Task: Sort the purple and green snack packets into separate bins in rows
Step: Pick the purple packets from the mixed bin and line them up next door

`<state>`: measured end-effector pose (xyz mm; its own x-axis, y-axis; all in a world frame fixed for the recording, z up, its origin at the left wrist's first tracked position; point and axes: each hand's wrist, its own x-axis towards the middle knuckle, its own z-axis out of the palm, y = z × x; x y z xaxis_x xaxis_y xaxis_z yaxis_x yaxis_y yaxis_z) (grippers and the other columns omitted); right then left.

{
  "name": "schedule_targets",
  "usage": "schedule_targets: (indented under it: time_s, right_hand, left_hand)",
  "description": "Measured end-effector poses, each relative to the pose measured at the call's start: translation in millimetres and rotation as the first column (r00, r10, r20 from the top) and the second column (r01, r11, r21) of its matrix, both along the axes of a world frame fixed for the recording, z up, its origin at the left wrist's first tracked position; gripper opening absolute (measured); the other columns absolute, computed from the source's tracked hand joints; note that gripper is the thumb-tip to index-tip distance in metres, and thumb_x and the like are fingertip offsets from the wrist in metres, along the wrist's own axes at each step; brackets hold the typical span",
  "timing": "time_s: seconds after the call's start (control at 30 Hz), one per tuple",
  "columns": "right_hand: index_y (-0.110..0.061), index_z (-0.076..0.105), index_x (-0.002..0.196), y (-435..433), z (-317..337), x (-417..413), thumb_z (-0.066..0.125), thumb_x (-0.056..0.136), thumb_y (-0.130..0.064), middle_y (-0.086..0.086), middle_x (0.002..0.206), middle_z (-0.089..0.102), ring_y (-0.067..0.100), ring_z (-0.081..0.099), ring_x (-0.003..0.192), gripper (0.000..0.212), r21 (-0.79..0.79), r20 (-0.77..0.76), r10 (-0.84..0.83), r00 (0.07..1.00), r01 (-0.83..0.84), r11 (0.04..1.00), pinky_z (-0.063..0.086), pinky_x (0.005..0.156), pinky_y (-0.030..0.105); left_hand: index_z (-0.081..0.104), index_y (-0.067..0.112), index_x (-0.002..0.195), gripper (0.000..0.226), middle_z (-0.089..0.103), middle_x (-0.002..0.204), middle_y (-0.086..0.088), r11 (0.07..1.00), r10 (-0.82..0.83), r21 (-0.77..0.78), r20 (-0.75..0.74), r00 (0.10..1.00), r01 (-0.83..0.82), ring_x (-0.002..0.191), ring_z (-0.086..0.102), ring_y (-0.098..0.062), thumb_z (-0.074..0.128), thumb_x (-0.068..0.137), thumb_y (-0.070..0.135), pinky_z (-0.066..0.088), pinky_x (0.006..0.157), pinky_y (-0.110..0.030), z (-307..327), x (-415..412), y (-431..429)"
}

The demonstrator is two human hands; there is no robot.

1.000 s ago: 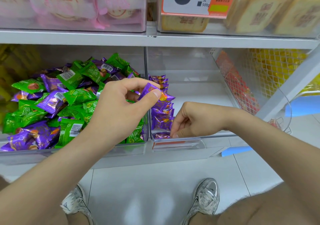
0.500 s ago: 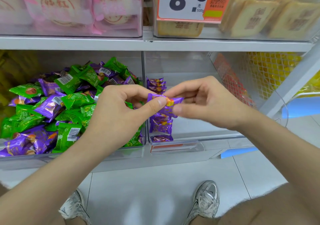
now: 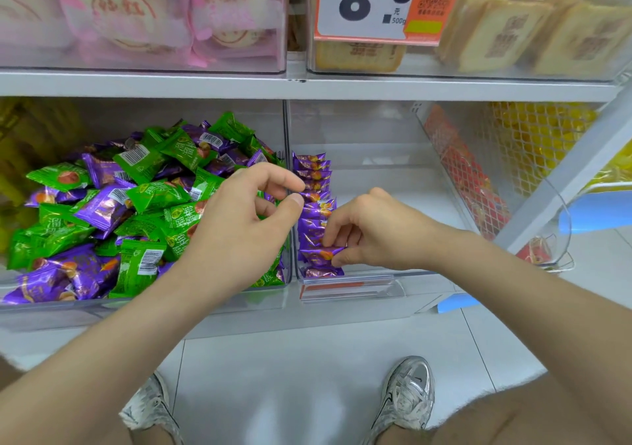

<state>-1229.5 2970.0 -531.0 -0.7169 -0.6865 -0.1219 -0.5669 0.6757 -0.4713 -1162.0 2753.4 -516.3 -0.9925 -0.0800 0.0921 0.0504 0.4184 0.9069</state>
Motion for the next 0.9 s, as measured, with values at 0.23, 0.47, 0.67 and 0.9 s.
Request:
schedule_targets:
  time_s: [0.23, 0.47, 0.67, 0.9]
  right_hand:
    - [-0.021, 0.083, 0.105, -2.1, 0.5, -2.2, 0.079, 0.086, -0.012, -0.008, 0.087, 0.080, -0.001, 0.067, 0.092, 0.021, 0.062, -0.061, 0.115, 0.992, -0.111, 0.992, 0.056, 0.077, 0.021]
    - [-0.025, 0.083, 0.102, -9.1, -3.2, -2.1, 0.081, 0.082, -0.014, -0.007, 0.081, 0.078, 0.012, 0.068, 0.078, 0.023, 0.144, -0.137, 0.180, 0.974, -0.160, 0.977, 0.057, 0.071, 0.031]
    - [-0.027, 0.081, 0.108, -13.1, -1.1, -5.3, 0.084, 0.082, -0.016, -0.007, 0.088, 0.077, 0.008, 0.059, 0.071, 0.028, 0.211, -0.132, 0.223, 0.966, -0.193, 0.958, 0.050, 0.069, 0.025]
    - [-0.027, 0.077, 0.113, -7.4, -0.6, -4.1, 0.085, 0.071, -0.010, -0.006, 0.096, 0.072, -0.011, 0.043, 0.061, 0.046, 0.240, -0.142, 0.260, 0.955, -0.222, 0.945, 0.041, 0.061, 0.025]
  left_hand:
    - [0.071, 0.033, 0.103, 0.011, 0.065, 0.098, 0.006, 1.000, -0.023, 0.013, -0.001, 1.000, 0.023, 0.052, 0.053, -0.005, 0.067, 0.100, 0.024, 0.048, 0.056, -0.033, 1.5, 0.5, -1.2]
    - [0.073, 0.032, 0.099, 0.013, 0.064, 0.092, 0.009, 0.999, -0.041, 0.002, -0.012, 0.999, 0.041, 0.050, 0.050, -0.005, 0.066, 0.099, 0.021, 0.046, 0.055, -0.034, 0.8, 0.2, -1.3]
    - [0.073, 0.031, 0.099, 0.013, 0.064, 0.094, 0.006, 0.999, -0.041, 0.002, 0.001, 0.999, 0.041, 0.050, 0.048, -0.005, 0.065, 0.100, 0.021, 0.048, 0.054, -0.033, 2.1, 1.2, -0.5]
    - [0.073, 0.030, 0.100, 0.015, 0.065, 0.094, 0.006, 0.999, -0.053, -0.001, -0.005, 0.999, 0.053, 0.047, 0.046, -0.004, 0.064, 0.101, 0.019, 0.040, 0.051, -0.021, 4.7, 3.8, -0.6]
